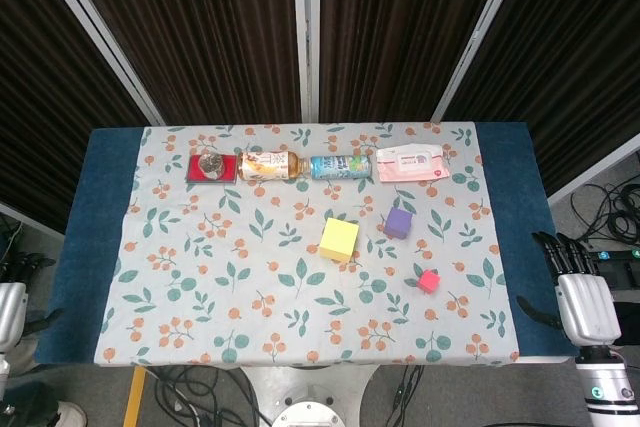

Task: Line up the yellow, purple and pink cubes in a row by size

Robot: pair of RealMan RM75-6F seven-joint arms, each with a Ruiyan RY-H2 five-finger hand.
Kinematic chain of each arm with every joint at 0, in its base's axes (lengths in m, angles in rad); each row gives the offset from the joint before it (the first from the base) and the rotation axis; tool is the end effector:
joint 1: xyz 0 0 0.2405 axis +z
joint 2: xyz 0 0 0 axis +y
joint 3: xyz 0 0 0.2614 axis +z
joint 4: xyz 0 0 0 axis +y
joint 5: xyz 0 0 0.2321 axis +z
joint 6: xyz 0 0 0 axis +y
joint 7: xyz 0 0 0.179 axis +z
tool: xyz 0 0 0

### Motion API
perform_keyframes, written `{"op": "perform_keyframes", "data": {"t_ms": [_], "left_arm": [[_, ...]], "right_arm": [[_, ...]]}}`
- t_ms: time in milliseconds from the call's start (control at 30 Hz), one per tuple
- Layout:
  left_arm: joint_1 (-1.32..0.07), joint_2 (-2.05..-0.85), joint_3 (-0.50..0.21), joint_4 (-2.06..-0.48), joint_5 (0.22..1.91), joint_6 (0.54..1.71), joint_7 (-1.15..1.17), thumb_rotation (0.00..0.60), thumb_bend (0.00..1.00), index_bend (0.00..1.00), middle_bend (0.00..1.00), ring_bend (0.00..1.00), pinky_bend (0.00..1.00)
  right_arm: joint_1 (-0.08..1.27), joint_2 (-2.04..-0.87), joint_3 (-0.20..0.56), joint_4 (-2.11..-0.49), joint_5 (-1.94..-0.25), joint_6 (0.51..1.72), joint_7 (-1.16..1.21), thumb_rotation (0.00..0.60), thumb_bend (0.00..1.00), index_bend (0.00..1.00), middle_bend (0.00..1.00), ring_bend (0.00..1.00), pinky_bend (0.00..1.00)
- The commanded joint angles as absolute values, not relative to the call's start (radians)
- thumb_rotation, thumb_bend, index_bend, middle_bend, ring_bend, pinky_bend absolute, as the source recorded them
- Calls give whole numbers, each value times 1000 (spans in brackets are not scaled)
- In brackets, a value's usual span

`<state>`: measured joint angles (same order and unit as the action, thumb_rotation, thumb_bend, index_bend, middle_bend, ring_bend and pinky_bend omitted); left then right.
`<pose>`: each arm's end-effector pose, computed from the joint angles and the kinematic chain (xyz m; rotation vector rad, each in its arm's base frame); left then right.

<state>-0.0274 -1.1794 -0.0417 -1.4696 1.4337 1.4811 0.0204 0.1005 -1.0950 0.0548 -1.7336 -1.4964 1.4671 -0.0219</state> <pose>-0.3723 0.1969 0.1401 -1.3225 -0.8936 -0.7466 -0.2967 -0.2218 0.1348 1.3844 -0.9646 0.9696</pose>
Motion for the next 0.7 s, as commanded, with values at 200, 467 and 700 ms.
{"op": "perform_keyframes", "data": {"t_ms": [200, 467, 700], "left_arm": [[-27, -1180, -43, -1473, 1434, 1484, 23, 600, 71, 330, 330, 171, 234], [-23, -1184, -42, -1470, 1439, 1496, 18, 600, 71, 330, 330, 171, 234], [-12, -1186, -37, -1462, 1446, 1512, 7, 600, 71, 330, 330, 171, 234]], "right_arm": [[99, -1092, 52, -1738, -1503, 1464, -23, 600, 90, 78, 99, 31, 76], [170, -1110, 69, -1802, -1497, 1363, -105, 600, 85, 75, 130, 33, 76], [315, -1179, 139, -1892, -1409, 1189, -233, 600, 50, 55, 139, 34, 76]]}}
